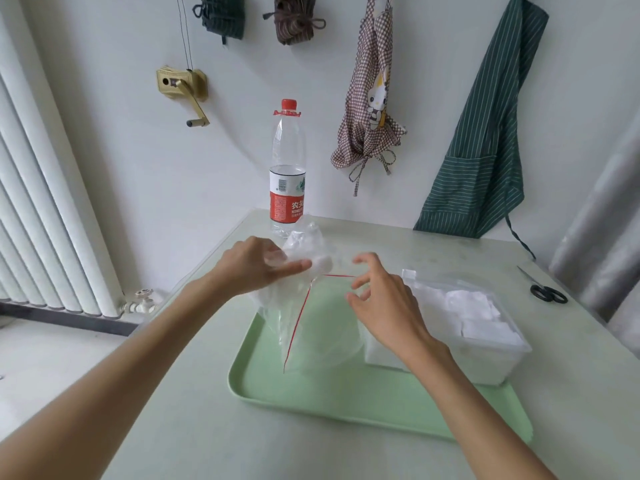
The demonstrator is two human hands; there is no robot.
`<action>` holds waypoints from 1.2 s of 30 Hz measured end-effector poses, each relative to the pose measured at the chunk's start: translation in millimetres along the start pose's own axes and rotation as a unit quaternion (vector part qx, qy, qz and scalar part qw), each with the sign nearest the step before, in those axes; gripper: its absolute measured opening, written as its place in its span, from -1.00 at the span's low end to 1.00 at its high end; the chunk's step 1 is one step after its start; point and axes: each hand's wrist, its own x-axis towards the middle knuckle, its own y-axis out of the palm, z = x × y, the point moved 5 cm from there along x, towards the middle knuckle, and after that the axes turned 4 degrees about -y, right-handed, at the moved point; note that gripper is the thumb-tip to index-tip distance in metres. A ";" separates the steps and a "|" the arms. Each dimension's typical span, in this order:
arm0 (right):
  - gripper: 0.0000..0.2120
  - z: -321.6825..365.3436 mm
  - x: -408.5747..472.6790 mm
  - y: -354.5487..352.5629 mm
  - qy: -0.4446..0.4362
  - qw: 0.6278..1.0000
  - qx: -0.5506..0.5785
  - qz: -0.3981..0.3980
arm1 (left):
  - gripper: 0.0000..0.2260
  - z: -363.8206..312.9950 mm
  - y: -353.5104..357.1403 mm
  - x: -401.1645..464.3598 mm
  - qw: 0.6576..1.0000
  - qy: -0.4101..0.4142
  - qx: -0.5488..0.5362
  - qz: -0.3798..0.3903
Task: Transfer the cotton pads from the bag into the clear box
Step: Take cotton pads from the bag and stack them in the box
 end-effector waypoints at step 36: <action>-0.91 -4.2 17.1 -14.6 0.022 0.980 0.186 -0.067 | -0.81 7.1 7.4 -2.4 0.976 0.015 -0.145 0.162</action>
